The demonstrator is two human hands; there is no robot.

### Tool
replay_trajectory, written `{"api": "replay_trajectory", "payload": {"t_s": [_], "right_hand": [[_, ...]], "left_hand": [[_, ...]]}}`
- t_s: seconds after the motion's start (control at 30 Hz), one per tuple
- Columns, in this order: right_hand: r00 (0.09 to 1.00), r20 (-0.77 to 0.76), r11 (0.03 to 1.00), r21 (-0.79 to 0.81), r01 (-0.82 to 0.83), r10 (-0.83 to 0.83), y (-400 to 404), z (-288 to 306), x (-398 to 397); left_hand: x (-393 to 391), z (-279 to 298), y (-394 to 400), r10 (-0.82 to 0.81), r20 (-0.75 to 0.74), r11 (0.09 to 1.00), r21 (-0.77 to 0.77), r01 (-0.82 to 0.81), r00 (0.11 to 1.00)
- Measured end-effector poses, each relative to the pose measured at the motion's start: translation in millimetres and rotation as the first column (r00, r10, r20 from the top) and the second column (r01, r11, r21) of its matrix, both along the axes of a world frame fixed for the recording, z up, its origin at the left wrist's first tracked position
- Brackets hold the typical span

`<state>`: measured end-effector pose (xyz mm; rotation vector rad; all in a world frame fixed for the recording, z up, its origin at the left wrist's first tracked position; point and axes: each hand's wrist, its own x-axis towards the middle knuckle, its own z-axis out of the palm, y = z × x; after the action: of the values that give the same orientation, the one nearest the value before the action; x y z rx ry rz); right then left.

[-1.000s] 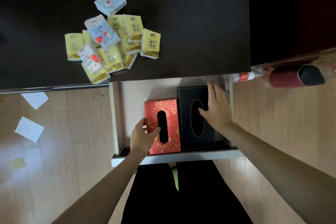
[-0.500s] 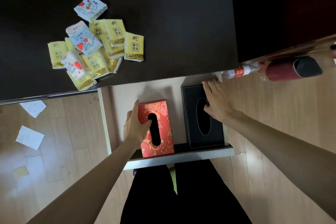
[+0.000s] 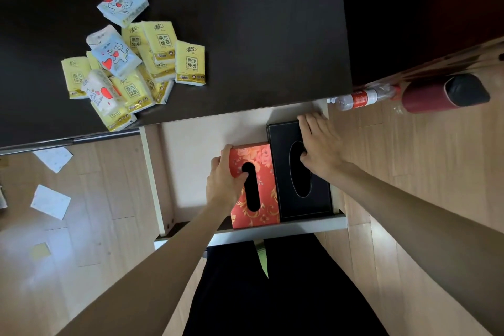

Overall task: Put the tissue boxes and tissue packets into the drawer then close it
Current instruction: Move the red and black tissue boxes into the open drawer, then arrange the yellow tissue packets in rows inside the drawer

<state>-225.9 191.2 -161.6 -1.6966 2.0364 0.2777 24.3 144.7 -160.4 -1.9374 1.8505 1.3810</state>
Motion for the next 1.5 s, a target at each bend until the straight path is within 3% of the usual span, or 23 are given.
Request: {"api": "replay_trajectory", "payload": {"t_s": [0.33,0.43,0.57,0.73,0.9,1.07,1.17,1.23,1.4,1.5], "right_hand": [[0.998,0.013,0.997,0.053,0.06,-0.061,-5,13,8],[0.973,0.132,0.982,0.025,0.187,-0.189,-11,24,17],[0.869,0.375,0.928,-0.056,0.367,-0.321,-28,45,37],[0.741,0.606,0.884,-0.128,0.45,-0.29,-81,74,73],[0.815,0.551,0.892,-0.26,0.37,-0.177,-164,83,104],[0.897,0.426,0.952,-0.21,0.223,-0.116,-222,70,123],[0.943,0.325,0.966,-0.212,0.148,-0.073,-229,61,125],[0.945,0.307,0.945,-0.259,0.198,-0.114,-223,61,121],[0.931,0.275,0.909,-0.272,0.315,-0.24,-195,68,103],[0.921,0.271,0.901,-0.258,0.349,-0.279,-181,70,93]], "left_hand": [[7,14,-3,0.11,-0.099,0.984,0.149,-0.095,0.989],[16,25,-1,0.201,-0.191,0.968,0.187,-0.166,0.961],[34,38,-5,0.297,-0.211,0.944,0.211,-0.253,0.931],[62,59,-39,0.285,-0.265,0.958,0.073,-0.276,0.921],[94,91,-113,0.244,-0.377,0.924,-0.188,-0.332,0.894],[105,111,-173,-0.016,-0.28,0.898,-0.426,-0.109,0.96],[90,115,-200,-0.228,-0.212,0.845,-0.527,0.086,0.95],[74,115,-219,-0.366,-0.149,0.776,-0.593,0.212,0.919],[29,101,-266,-0.552,0.137,0.671,-0.512,0.536,0.822],[9,88,-287,-0.604,0.389,0.571,-0.398,0.719,0.695]]}}
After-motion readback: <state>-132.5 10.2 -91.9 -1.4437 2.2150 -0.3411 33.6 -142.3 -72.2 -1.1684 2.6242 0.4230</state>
